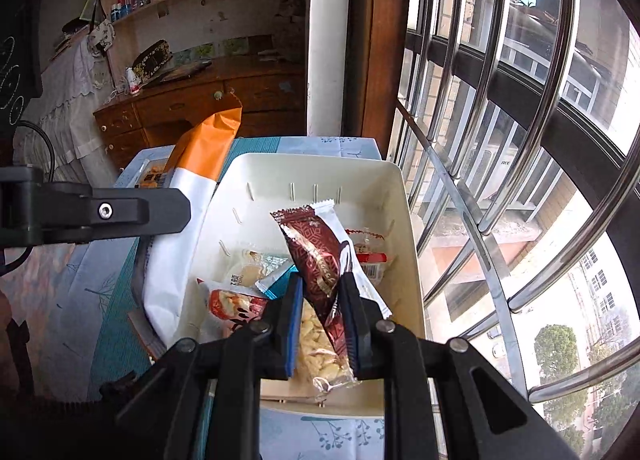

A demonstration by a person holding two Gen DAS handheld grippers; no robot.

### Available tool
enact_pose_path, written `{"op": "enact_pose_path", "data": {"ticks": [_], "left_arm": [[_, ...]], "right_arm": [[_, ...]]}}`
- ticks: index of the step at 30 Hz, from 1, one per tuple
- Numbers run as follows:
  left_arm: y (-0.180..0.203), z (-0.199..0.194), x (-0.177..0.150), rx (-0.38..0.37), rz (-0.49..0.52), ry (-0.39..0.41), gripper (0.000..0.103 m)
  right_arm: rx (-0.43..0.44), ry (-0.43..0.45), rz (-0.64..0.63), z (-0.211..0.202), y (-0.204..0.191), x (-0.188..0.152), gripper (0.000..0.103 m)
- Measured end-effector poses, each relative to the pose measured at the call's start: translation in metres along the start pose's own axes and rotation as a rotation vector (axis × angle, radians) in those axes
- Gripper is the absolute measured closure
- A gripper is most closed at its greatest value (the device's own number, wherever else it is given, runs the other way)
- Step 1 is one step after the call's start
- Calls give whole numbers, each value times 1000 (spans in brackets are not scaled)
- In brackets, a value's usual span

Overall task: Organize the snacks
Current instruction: 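Lift and carry both held packs over the cream tray, then lower both packs into the tray and open both tools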

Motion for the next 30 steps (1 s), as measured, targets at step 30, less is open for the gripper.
{"op": "enact_pose_path", "data": {"ticks": [30], "left_arm": [[-66, -54, 6, 93, -29, 1, 35]], "right_arm": [[47, -87, 12, 14, -49, 6, 72]]}}
Point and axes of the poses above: each gripper's, at about its wrist camera, not at the fingertips, and z roughly the way its jaws point, y to its right, x to its top, the point moved 1 cm from there along z, roughly the way its jaws point, and after that the axes turned 10 degrees about -z, right-handed, at the moved point
